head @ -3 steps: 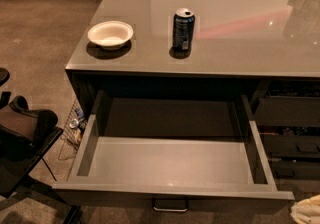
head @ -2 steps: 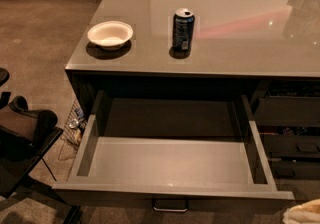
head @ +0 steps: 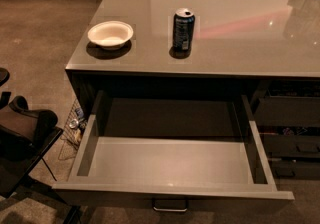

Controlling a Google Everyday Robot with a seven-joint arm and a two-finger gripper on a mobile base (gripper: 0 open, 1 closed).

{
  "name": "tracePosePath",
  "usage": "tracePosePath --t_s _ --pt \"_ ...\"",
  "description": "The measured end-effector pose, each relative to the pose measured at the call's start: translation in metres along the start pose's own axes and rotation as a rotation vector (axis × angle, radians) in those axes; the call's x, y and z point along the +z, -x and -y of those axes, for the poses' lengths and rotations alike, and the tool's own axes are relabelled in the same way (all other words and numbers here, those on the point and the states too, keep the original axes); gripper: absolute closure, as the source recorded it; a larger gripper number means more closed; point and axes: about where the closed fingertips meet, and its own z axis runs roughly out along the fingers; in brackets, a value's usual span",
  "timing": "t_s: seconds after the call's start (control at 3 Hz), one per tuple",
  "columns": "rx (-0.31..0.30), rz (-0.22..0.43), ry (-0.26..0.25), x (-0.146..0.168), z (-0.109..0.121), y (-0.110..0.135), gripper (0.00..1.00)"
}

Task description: Close top drawer

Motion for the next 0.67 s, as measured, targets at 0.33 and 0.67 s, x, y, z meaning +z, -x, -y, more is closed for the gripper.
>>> tracePosePath --t_s 0.33,0.67 --pt "-0.053 0.112 0.021 0.044 0.007 -0.002 1.0" --pt "-0.111 0.18 0.022 0.072 0.025 0.009 1.0"
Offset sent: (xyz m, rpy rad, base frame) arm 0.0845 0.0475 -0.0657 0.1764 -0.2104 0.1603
